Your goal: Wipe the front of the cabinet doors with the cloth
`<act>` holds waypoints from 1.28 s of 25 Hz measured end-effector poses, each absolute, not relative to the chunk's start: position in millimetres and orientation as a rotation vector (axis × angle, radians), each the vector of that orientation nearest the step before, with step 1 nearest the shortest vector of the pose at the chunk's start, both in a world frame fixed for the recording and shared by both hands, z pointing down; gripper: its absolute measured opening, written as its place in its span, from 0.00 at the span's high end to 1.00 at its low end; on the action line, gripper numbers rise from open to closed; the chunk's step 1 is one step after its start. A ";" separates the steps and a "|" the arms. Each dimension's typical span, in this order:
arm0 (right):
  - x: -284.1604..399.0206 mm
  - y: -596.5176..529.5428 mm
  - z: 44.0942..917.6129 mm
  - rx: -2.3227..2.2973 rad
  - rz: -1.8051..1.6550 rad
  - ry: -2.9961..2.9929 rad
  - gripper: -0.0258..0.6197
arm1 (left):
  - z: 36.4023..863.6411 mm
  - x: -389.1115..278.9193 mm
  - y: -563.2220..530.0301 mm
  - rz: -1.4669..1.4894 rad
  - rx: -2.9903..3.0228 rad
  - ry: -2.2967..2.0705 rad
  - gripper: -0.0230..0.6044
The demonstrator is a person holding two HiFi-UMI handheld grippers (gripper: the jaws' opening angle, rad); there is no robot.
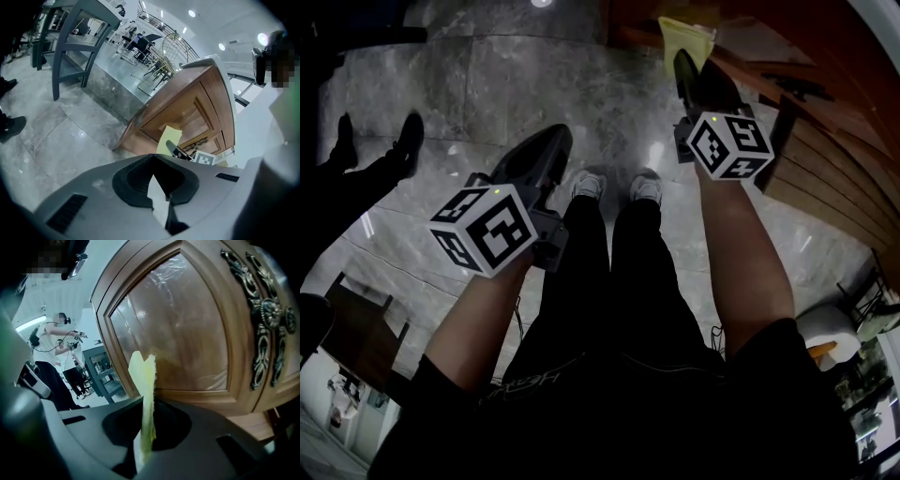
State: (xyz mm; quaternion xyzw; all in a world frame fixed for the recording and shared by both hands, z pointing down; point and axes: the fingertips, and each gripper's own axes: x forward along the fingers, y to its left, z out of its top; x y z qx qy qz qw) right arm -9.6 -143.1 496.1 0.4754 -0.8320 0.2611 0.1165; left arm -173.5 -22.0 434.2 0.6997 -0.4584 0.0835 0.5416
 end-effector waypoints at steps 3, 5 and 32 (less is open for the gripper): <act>12.1 -140.6 495.5 1.429 0.772 -2.419 0.90 | 432.4 -158.5 -23.4 0.203 1.672 -1.078 0.95; 28.2 -138.8 495.2 1.460 0.781 -2.407 0.90 | 431.5 -147.4 -23.3 0.210 1.680 -1.067 0.95; 140.4 -26.0 426.3 1.222 1.024 -2.494 0.90 | 382.0 -18.2 -3.6 0.286 1.880 -0.976 0.95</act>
